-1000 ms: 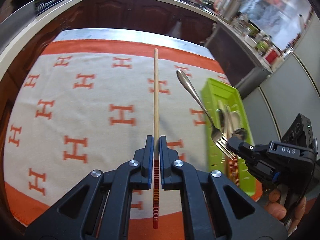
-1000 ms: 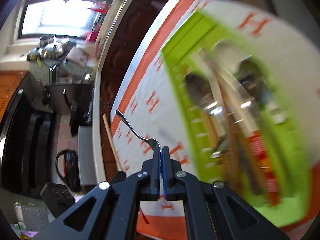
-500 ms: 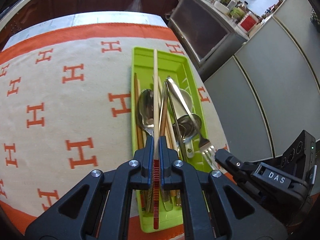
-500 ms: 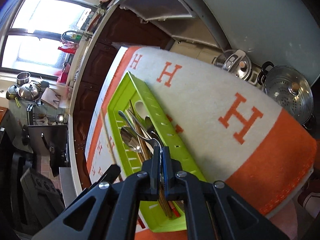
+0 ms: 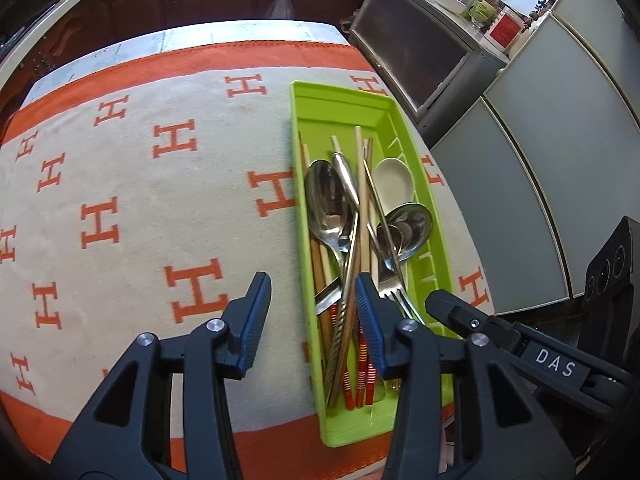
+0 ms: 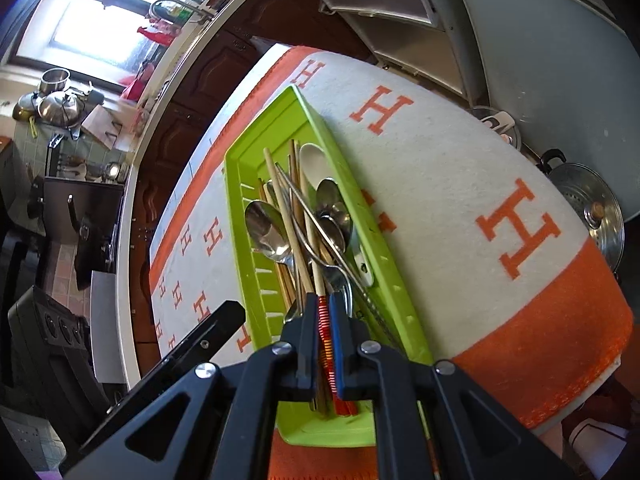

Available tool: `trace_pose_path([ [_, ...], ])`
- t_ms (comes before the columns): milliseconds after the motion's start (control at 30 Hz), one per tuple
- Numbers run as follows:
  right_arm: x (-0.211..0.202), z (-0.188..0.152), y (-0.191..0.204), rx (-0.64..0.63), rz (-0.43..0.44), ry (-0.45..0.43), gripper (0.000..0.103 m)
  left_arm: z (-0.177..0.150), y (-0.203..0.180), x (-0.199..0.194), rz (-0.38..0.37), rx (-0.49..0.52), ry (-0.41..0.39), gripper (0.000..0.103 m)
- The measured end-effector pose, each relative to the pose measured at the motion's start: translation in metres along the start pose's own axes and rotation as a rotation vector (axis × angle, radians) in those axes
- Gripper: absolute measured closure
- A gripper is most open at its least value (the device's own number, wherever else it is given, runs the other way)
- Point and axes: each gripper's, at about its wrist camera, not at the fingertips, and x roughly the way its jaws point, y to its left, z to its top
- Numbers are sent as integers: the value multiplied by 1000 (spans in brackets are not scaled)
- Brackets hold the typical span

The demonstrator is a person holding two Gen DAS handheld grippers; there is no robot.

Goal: Organize utensils
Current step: 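Place the chopstick in the green tray with the left tool while the right tool places the fork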

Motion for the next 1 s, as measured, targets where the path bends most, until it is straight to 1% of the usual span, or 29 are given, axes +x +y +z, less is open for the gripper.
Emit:
trace_pose_path([
  [200, -1, -7, 12, -63, -14, 4, 96, -6, 5, -10, 26, 10, -24, 62],
  [400, 2, -16, 21, -127, -41, 5, 96, -17, 14, -19, 44, -12, -33, 55],
  [533, 5, -25, 25, -164, -62, 6, 96, -24, 24, -24, 73, -37, -31, 51],
  [567, 5, -27, 25, -171, -68, 4, 96, -27, 27, -25, 88, -43, -30, 51],
  [667, 3, -33, 26, -198, -86, -7, 94, -33, 34, -28, 104, -52, -26, 50],
  [867, 2, -46, 27, -230, -117, -24, 93, -46, 46, -33, 140, -64, -17, 48],
  [933, 3, -51, 28, -236, -125, -26, 92, -50, 49, -35, 153, -64, -21, 46],
  [1000, 4, -54, 28, -246, -136, -28, 86, -54, 53, -39, 164, -66, -30, 45],
])
